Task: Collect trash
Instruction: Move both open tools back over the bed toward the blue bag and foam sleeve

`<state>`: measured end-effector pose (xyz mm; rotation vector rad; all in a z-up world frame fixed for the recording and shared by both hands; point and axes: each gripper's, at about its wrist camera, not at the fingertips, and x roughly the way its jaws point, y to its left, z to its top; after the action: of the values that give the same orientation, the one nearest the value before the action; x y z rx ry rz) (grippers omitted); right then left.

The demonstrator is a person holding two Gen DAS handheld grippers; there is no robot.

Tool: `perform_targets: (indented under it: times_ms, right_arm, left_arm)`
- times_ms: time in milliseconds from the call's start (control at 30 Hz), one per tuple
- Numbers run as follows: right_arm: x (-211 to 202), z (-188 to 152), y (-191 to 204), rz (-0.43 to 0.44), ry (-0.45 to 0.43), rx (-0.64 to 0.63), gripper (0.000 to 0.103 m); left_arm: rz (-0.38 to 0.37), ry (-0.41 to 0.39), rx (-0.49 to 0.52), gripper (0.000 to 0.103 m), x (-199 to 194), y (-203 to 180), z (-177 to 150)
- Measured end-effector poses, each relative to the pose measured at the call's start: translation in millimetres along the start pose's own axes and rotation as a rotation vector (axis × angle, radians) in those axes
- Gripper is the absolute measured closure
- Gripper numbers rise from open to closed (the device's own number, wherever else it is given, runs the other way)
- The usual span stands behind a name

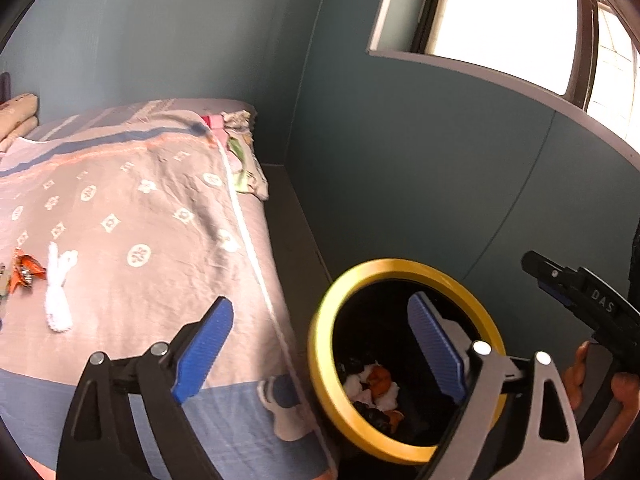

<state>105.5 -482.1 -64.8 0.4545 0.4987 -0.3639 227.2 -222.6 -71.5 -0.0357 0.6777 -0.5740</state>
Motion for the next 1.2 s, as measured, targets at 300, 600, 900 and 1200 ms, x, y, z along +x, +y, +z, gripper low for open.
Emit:
perform_targets:
  times_ms: [300,600,900,1200]
  right_arm:
    - [-14,1,32,0.052,0.000,-0.048,0.027]
    - [-17,-3,93,0.138,0.005,-0.135,0.024]
    - [-8,-17,165,0.231,0.033,-0.241,0.022]
    - [9,-39,234,0.331,0.087,-0.314,0.021]
  left_arm:
    - [0.093,-0.063,-0.032,0.012,-35,48,6]
    - [0.221,-0.121,-0.095,0.009,-75,117,7]
    - [0.367,-0.152,-0.160,0.008,-114,192,-6]
    - [0.503,-0.138,-0.249,0.008,-136,270,-31]
